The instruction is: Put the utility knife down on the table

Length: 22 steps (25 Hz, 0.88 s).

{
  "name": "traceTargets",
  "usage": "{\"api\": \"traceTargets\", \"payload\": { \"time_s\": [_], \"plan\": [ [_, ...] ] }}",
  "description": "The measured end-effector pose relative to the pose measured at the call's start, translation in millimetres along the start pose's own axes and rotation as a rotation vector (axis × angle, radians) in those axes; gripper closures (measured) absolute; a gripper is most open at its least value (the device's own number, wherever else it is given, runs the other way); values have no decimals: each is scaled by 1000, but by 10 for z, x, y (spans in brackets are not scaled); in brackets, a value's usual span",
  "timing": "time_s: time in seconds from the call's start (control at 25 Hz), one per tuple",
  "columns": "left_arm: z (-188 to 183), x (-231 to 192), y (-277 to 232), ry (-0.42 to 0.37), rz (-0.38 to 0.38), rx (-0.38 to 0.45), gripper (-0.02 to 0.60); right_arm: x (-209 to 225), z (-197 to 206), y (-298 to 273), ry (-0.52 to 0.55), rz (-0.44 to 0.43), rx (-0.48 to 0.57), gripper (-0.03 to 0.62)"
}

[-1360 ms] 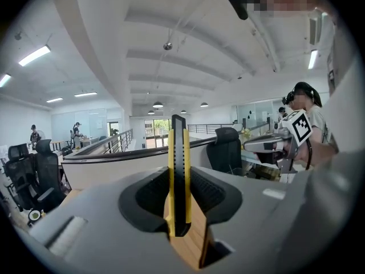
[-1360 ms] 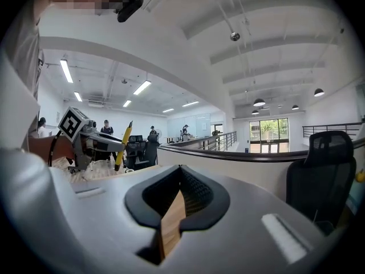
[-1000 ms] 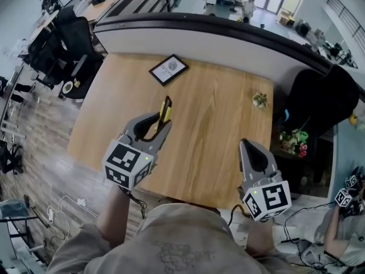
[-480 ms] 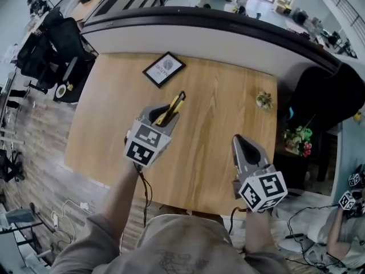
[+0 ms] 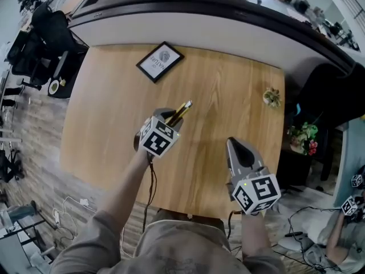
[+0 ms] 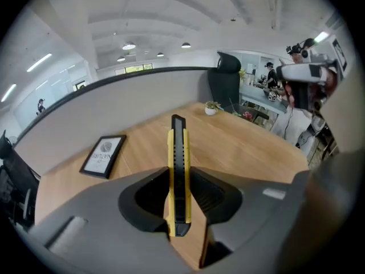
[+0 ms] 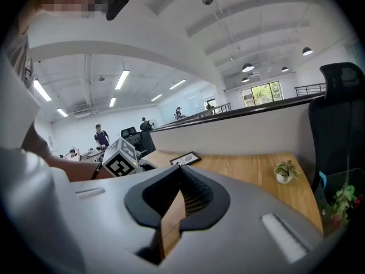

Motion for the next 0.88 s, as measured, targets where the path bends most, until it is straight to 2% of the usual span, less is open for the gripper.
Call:
{"api": "traceTargets", "payload": {
  "time_s": [0.12,0.36,0.6,0.88],
  "plan": [
    [174,-60,-320,23,33,-69,471,31,99,-143,-5,-1,-33,583],
    [577,-129,-824,-53,20,-255,471,42,230,-361,-2,-7,-90,583],
    [662,-114,-1003,-92,65,-340,466,46,311,-462,-14,-20,-113,583],
    [726,-128,-986,-133,96,-362,459,7,322,-460,-14,-25,-115,583]
  ]
}}
Point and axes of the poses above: the fingertips, and each gripper's own axes: y backward along the fingers, x to its right, z out of its underside, the point moved 8 cm from there along y, backward along the fingers, and after that the axes turned 4 degrees about -x, right-handed, at the moved point
